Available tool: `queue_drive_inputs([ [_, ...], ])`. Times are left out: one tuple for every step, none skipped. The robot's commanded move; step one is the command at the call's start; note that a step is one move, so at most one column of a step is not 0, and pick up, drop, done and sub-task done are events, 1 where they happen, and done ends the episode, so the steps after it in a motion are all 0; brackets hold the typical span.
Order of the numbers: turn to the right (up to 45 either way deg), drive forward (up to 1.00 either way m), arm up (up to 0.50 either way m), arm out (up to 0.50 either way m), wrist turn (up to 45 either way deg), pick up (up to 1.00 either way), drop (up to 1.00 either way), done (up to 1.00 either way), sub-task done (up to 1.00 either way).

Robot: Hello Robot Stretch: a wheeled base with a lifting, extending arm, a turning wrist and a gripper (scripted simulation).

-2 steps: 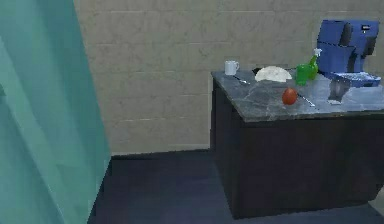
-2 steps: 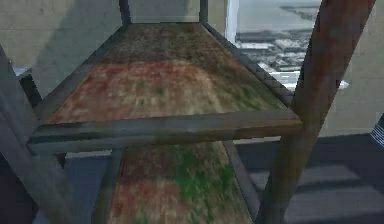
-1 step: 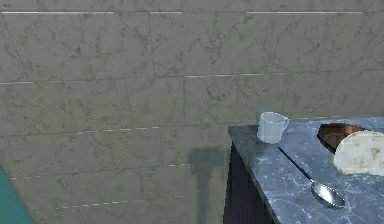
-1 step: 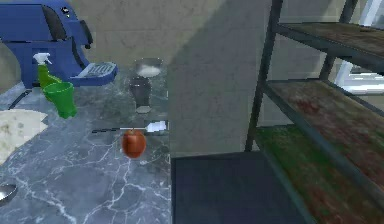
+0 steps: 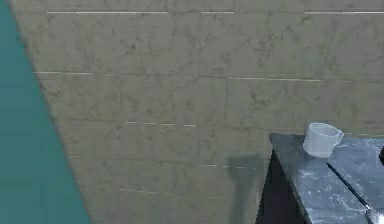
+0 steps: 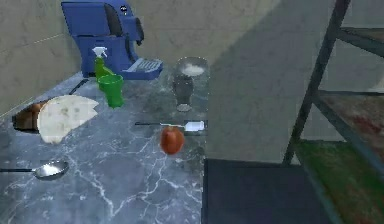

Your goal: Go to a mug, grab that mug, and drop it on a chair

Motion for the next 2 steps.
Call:
queue_drive_inputs([
  [0.0, 0.10, 0.00, 0.00, 0.0, 0.00, 0.00, 0.00, 0.00],
  [-45.0, 0.00, 0.00, 0.00, 0.0, 0.00, 0.00, 0.00, 0.00],
])
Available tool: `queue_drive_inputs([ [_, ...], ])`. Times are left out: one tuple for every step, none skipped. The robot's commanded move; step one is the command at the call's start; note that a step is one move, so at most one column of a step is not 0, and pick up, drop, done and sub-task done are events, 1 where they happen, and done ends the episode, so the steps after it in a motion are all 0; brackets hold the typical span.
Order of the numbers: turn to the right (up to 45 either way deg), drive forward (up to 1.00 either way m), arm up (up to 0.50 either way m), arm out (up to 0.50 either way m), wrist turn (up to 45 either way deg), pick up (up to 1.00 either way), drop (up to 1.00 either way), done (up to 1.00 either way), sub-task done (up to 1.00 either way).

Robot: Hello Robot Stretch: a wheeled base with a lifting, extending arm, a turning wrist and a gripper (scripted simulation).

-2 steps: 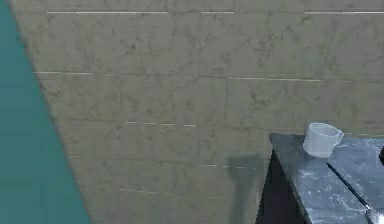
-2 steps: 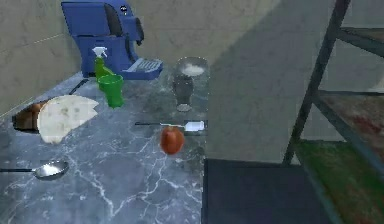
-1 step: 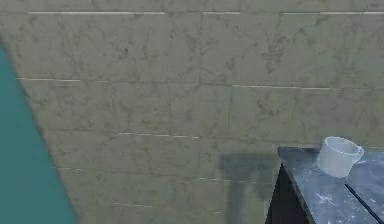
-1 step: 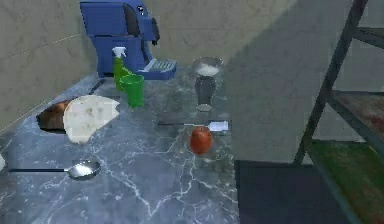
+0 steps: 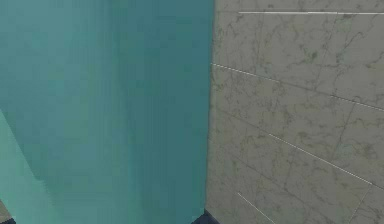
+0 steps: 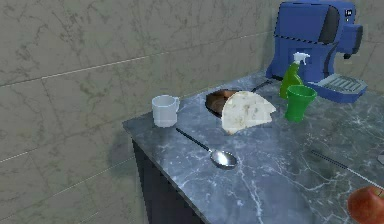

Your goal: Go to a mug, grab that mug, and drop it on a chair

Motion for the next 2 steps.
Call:
queue_drive_inputs([
  [0.0, 0.00, 0.50, 0.00, 0.0, 0.00, 0.00, 0.00, 0.00],
  [0.0, 0.00, 0.38, 0.00, 0.0, 0.00, 0.00, 0.00, 0.00],
])
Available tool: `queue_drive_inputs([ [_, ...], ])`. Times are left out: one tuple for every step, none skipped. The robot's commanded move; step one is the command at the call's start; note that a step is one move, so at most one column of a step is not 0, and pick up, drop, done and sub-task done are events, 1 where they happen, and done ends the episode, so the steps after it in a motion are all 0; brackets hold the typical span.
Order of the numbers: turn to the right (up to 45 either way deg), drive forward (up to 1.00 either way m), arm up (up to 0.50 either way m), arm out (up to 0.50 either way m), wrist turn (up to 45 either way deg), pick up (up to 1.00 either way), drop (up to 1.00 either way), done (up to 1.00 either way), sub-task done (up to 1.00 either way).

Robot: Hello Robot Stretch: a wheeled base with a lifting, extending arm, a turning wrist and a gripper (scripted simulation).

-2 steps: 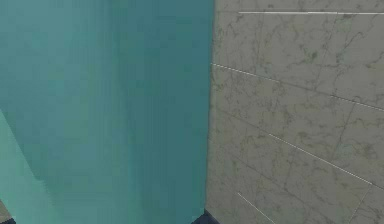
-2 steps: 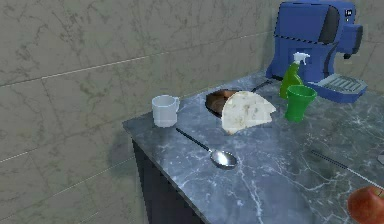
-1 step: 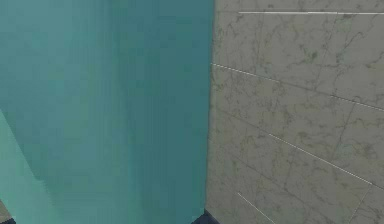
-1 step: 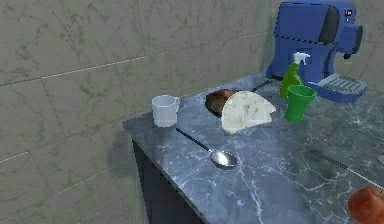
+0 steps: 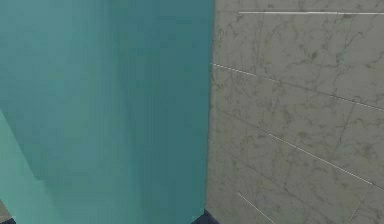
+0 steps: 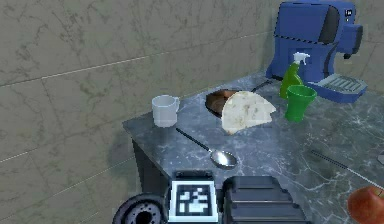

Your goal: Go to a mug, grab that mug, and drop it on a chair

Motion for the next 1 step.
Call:
queue_drive_inputs([
  [0.0, 0.00, 0.00, 0.42, 0.0, 0.00, 0.00, 0.00, 0.00],
])
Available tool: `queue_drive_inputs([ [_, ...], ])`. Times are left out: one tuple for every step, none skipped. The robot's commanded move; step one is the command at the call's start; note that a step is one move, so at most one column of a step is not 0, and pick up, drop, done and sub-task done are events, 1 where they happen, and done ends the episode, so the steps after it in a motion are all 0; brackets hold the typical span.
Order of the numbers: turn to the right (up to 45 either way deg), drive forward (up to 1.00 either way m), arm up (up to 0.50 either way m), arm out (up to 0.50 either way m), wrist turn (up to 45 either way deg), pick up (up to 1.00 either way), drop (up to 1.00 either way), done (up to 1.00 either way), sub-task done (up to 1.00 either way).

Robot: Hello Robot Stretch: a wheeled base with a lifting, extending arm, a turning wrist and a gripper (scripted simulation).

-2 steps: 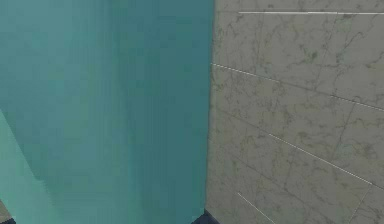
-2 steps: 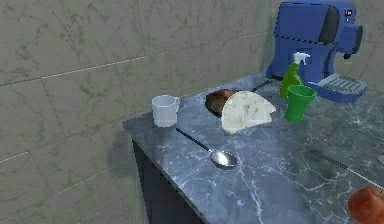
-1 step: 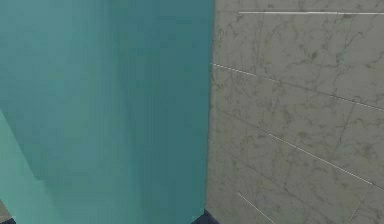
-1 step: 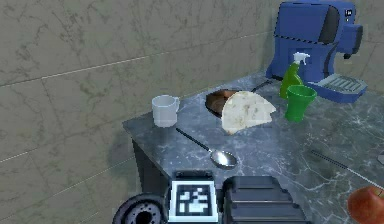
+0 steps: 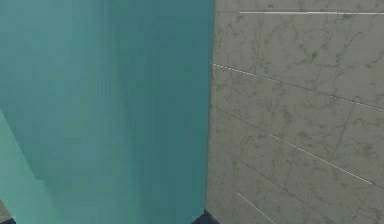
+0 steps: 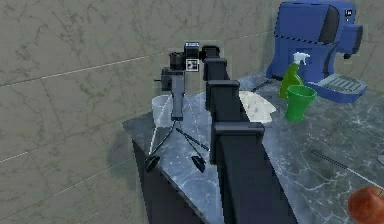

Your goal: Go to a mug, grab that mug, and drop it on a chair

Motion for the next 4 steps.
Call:
queue_drive_inputs([
  [0.0, 0.00, 0.00, 0.00, 45.0, 0.00, 0.00, 0.00, 0.00],
  [0.0, 0.00, 0.00, 0.00, 45.0, 0.00, 0.00, 0.00, 0.00],
  [0.0, 0.00, 0.00, 0.00, 45.0, 0.00, 0.00, 0.00, 0.00],
  [0.0, 0.00, 0.00, 0.00, 18.0, 0.00, 0.00, 0.00, 0.00],
])
